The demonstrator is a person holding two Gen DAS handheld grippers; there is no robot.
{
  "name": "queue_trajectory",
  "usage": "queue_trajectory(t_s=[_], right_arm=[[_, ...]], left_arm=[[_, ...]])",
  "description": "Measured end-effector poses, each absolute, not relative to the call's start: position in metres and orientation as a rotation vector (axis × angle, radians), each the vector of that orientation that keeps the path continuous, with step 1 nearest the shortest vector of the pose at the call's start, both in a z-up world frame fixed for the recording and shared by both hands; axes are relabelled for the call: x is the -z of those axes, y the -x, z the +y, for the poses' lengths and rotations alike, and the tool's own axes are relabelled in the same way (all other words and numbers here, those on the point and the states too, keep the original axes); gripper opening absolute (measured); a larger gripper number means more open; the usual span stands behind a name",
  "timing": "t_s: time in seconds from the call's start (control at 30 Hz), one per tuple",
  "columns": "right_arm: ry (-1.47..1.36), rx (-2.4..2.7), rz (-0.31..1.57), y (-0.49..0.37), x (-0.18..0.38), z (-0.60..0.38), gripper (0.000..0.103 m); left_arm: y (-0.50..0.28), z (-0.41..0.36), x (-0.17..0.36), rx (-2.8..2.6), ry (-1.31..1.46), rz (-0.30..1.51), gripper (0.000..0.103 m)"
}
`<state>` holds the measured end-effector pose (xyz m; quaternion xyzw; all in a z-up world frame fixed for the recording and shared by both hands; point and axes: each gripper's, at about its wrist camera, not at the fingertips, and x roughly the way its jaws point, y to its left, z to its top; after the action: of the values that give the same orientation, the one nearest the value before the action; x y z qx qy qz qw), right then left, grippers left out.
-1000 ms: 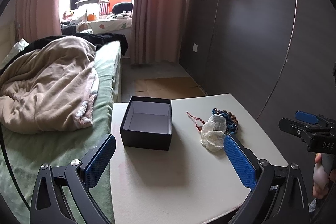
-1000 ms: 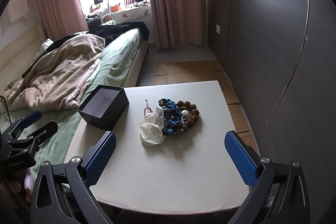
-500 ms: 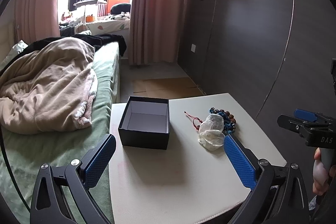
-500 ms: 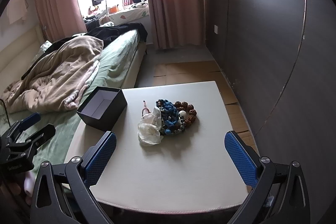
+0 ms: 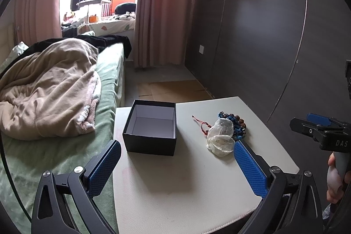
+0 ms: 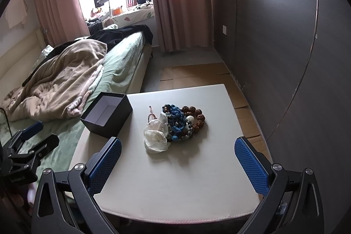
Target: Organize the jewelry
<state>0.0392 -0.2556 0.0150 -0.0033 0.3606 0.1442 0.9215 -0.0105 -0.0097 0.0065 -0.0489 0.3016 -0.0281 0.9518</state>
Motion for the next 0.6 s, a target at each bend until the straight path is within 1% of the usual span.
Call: queue_trajectory(t_s=[0.6], right_arm=[[-0.117, -0.286, 0.790, -0.063, -0.011, -0.283, 0.103]], left_arm=[[-0.016, -0.027, -0.002, 0.096, 0.083, 0.645, 0.102]])
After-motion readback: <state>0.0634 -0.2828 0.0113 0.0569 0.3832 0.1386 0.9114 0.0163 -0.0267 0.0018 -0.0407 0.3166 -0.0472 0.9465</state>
